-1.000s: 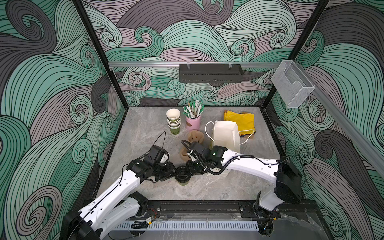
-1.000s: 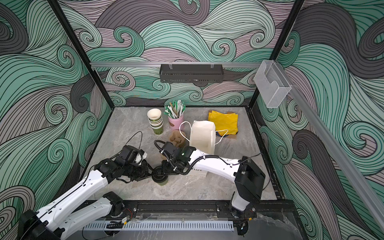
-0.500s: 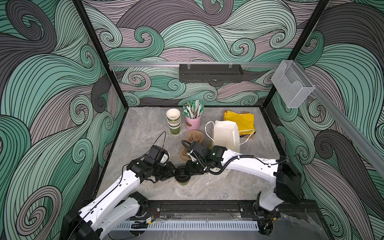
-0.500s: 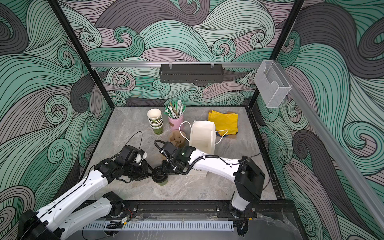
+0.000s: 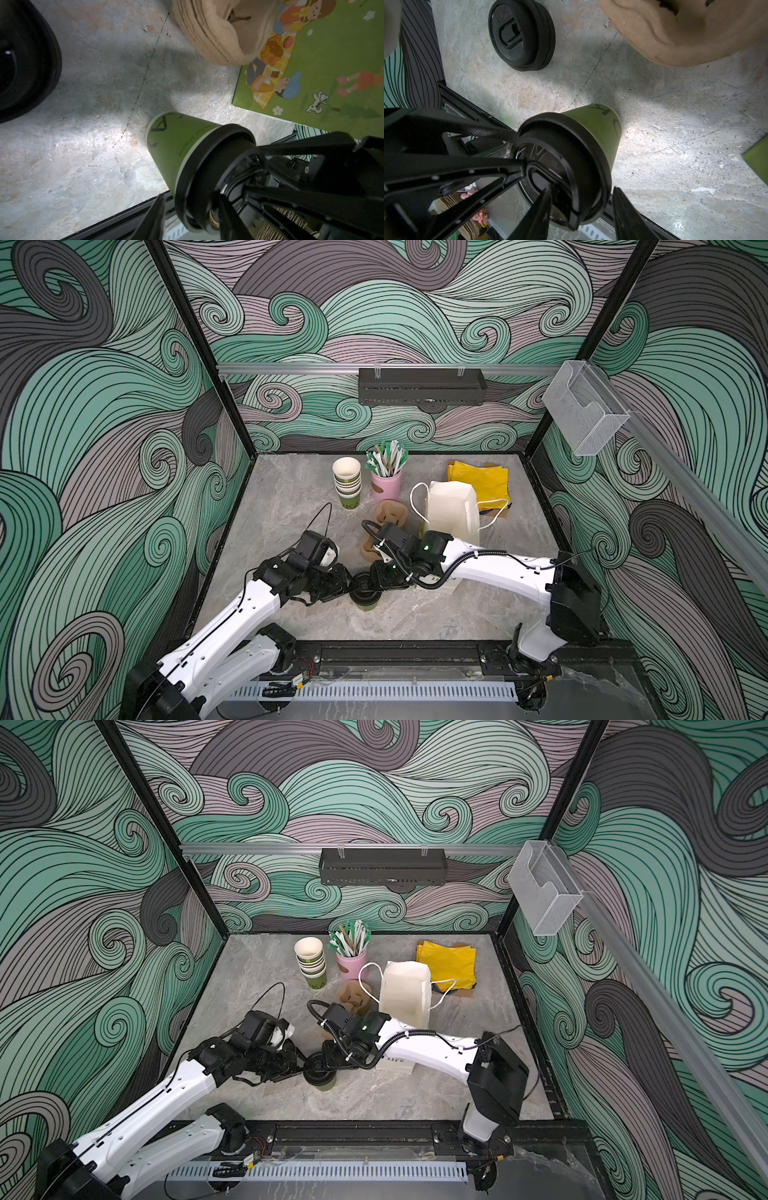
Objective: Pack the takeout coffee
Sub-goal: 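Push the right gripper around the lid edge to seat it fully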
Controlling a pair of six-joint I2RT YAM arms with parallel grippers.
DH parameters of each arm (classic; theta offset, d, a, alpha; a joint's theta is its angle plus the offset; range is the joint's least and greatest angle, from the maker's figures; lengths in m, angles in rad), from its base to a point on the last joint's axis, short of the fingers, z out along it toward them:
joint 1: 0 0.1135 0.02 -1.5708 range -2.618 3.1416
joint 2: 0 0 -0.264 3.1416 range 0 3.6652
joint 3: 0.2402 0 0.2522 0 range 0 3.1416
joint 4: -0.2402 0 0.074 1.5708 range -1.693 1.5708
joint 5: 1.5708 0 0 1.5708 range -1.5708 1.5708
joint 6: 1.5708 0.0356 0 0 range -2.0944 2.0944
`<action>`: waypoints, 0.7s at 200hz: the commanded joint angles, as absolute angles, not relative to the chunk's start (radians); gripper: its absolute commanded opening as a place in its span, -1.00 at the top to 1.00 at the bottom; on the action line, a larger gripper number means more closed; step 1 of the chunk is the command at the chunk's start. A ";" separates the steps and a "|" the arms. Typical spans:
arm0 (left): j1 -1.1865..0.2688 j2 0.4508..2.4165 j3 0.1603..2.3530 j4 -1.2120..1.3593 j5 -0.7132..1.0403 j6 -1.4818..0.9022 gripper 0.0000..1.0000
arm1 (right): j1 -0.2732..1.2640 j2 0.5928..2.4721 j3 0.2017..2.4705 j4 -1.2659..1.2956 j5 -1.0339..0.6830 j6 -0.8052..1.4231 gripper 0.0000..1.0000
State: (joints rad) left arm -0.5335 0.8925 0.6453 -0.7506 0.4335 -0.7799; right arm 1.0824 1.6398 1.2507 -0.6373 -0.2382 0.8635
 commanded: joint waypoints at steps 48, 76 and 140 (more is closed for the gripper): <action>-0.539 0.857 0.670 -0.695 0.449 -0.797 -0.03 | 1.083 1.606 1.262 -0.683 -0.202 0.839 -0.21; -0.539 0.854 0.672 -0.715 0.445 -0.794 -0.05 | 1.083 1.579 1.242 -0.652 -0.229 0.844 -0.28; -0.538 0.870 0.647 -0.738 0.429 -0.786 0.14 | 1.088 1.600 1.229 -0.661 -0.278 0.833 -0.20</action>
State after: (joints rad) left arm -0.5335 0.8665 0.6453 -0.7151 0.4370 -0.7971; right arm 1.0843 1.5936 1.2469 -0.6353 -0.2581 0.8387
